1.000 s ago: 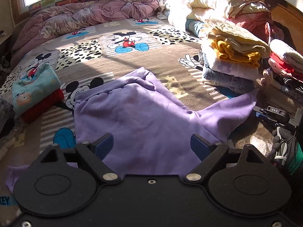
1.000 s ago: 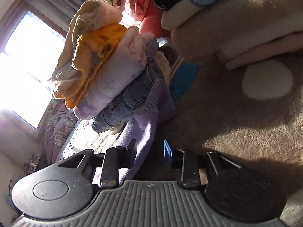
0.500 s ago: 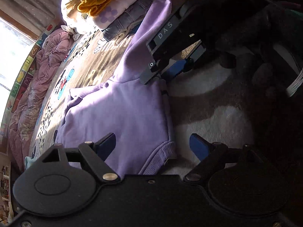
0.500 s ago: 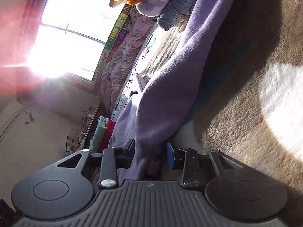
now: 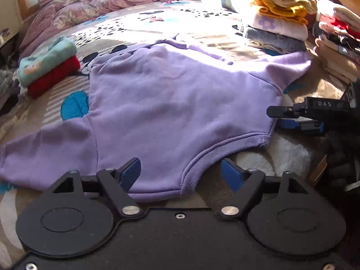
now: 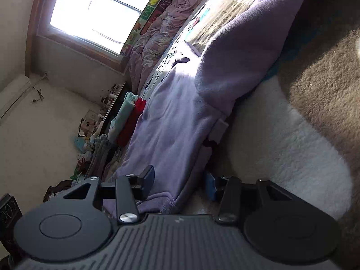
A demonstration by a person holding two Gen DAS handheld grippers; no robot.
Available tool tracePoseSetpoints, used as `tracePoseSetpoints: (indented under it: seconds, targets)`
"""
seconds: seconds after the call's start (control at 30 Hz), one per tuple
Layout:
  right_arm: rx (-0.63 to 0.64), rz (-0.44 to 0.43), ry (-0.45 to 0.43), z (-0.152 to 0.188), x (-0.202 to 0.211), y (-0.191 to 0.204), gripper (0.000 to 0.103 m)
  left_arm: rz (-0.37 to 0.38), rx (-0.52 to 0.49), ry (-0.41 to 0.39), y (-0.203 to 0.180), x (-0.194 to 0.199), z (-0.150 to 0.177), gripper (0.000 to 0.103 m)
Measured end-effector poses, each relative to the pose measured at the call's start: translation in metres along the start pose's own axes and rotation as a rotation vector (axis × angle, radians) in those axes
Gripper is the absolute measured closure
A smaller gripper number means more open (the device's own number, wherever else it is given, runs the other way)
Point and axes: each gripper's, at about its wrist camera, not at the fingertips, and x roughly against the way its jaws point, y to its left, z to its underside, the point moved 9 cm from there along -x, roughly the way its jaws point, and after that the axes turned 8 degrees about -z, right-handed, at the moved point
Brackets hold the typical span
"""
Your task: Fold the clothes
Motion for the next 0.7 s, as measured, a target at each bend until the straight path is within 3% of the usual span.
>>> tracePoseSetpoints:
  seconds: [0.1,0.27,0.4,0.47,0.5,0.53,0.57,0.6,0.7]
  targets:
    - [-0.027,0.031,-0.038,-0.002,0.0,-0.006,0.065,0.057,0.343,0.045,0.034,-0.009,0.015,0.028]
    - [-0.044,0.064,-0.07,0.002,-0.003,-0.011,0.068,0.126,0.653,0.049,0.042,-0.025,0.034,0.034]
    - [-0.046,0.082,-0.085,0.006,-0.007,-0.014,0.069,0.146,0.771,0.049,0.035,-0.041,0.043,0.049]
    - [-0.049,0.09,-0.093,0.007,-0.008,-0.016,0.079,0.151,0.838,0.022,0.037,-0.045,0.045,0.05]
    - [-0.061,0.09,-0.101,0.006,-0.01,-0.02,0.088,0.152,0.862,0.009,0.038,-0.046,0.046,0.056]
    - [-0.075,0.088,-0.11,0.005,-0.013,-0.023,0.091,0.14,0.854,0.006,0.037,-0.047,0.045,0.075]
    - [-0.09,0.087,-0.118,0.004,-0.015,-0.027,0.091,0.126,0.829,0.011,0.034,-0.049,0.044,0.088]
    - [-0.072,0.087,-0.116,0.005,-0.016,-0.025,0.09,0.125,0.814,0.004,0.033,-0.05,0.044,0.093]
    - [-0.019,0.098,-0.106,0.01,-0.014,-0.02,0.09,0.136,0.787,-0.043,0.036,-0.035,0.044,0.095]
